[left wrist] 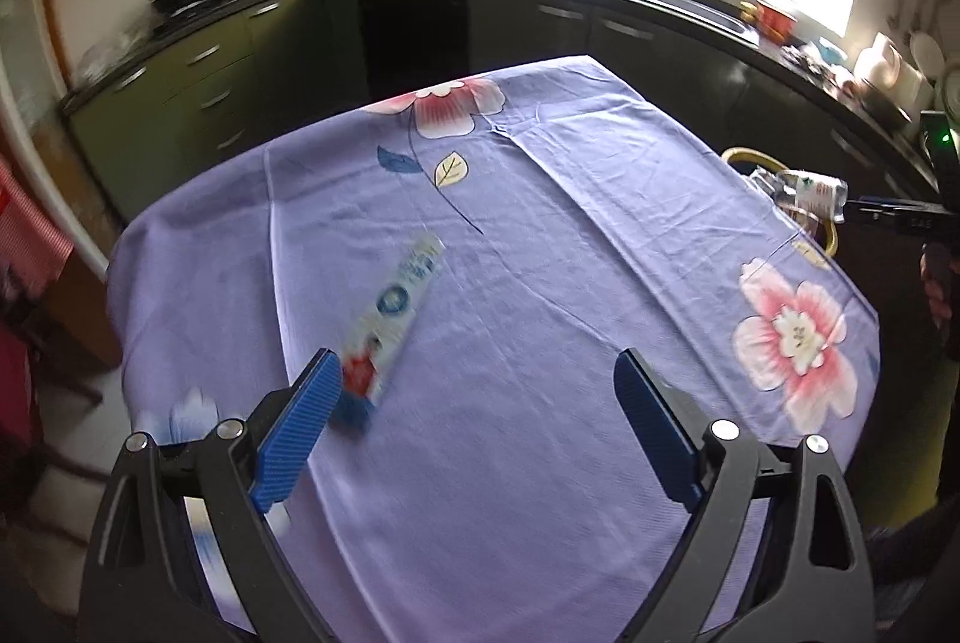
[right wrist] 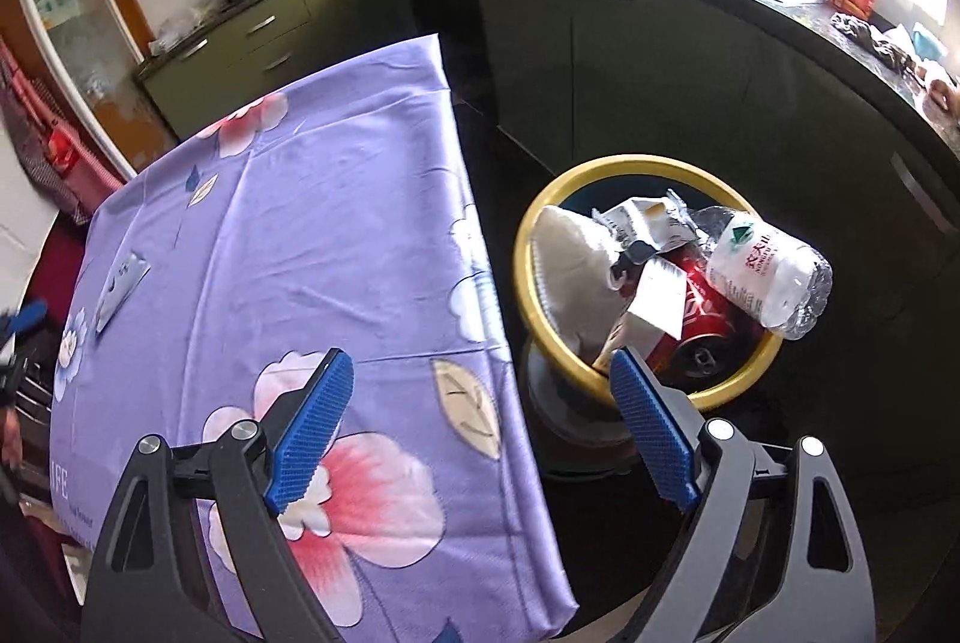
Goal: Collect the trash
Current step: 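Grasp the white drink pouch with the left gripper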
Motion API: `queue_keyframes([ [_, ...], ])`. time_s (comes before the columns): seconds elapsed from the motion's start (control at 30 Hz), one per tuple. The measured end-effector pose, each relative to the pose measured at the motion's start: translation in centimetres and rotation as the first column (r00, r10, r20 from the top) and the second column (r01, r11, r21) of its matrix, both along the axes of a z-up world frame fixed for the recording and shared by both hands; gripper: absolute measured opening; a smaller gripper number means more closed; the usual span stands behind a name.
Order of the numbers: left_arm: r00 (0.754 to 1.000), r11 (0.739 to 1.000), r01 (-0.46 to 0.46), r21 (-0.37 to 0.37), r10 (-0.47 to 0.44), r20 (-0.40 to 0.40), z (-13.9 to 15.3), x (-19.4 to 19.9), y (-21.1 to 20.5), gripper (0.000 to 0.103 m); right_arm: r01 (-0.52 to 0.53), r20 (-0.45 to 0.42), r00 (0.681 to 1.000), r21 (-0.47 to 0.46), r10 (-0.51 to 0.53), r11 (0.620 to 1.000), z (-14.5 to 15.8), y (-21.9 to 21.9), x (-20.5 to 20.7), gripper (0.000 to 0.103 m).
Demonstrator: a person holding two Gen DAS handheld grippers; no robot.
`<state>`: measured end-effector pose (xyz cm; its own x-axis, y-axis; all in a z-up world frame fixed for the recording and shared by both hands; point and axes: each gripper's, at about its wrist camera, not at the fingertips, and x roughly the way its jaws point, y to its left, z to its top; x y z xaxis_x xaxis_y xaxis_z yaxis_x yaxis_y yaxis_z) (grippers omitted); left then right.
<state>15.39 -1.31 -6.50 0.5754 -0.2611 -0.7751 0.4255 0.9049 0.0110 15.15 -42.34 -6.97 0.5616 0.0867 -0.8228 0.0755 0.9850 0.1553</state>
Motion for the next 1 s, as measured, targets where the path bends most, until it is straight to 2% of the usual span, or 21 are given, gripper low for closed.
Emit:
queue_keyframes([
  [0.13,0.995,0.995,0.096,0.014,-0.096,-0.011,-1.1,3.4,1.1,0.087,-0.017,-0.004,1.0,-0.004,0.017,1.0,0.0,1.0,-0.3,0.086],
  [0.23,0.983,0.985,0.171,0.004,-0.171,-0.063,-2.7,5.6,1.6,0.087,-0.022,-0.01,1.0,-0.006,0.022,1.0,-0.1,1.6,-0.3,0.086],
  [0.3,0.975,0.979,0.202,0.004,-0.2,-0.098,-3.8,6.8,1.7,0.087,-0.025,-0.014,1.0,-0.009,0.025,1.0,-0.1,1.9,-0.3,0.086],
  [0.37,0.972,0.977,0.213,0.022,-0.209,-0.105,-4.6,7.3,1.8,0.087,-0.026,-0.017,1.0,-0.016,0.026,1.0,0.0,2.2,-0.2,0.087],
  [0.5,0.962,0.969,0.247,0.005,-0.245,-0.122,-5.5,8.1,1.8,0.085,-0.027,-0.02,0.999,-0.025,0.026,0.999,0.2,2.6,0.1,0.087],
  [0.6,0.955,0.964,0.266,-0.002,-0.263,-0.136,-6.2,8.6,1.7,0.079,-0.025,-0.024,0.999,-0.029,0.024,0.999,0.3,2.9,0.4,0.087],
  [0.8,0.943,0.956,0.292,0.011,-0.286,-0.168,-7.4,9.1,1.4,0.059,-0.037,-0.035,0.999,-0.043,0.035,0.998,0.3,3.7,0.8,0.087],
  [0.87,0.946,0.957,0.29,0.008,-0.285,-0.157,-7.4,9.0,1.6,0.056,-0.038,-0.036,0.999,-0.044,0.037,0.998,0.4,3.9,0.9,0.087],
  [1.0,0.952,0.964,0.267,-0.009,-0.265,-0.153,-7.3,9.0,2.1,0.042,-0.045,-0.036,0.998,-0.047,0.043,0.998,0.4,4.1,1.1,0.087],
])
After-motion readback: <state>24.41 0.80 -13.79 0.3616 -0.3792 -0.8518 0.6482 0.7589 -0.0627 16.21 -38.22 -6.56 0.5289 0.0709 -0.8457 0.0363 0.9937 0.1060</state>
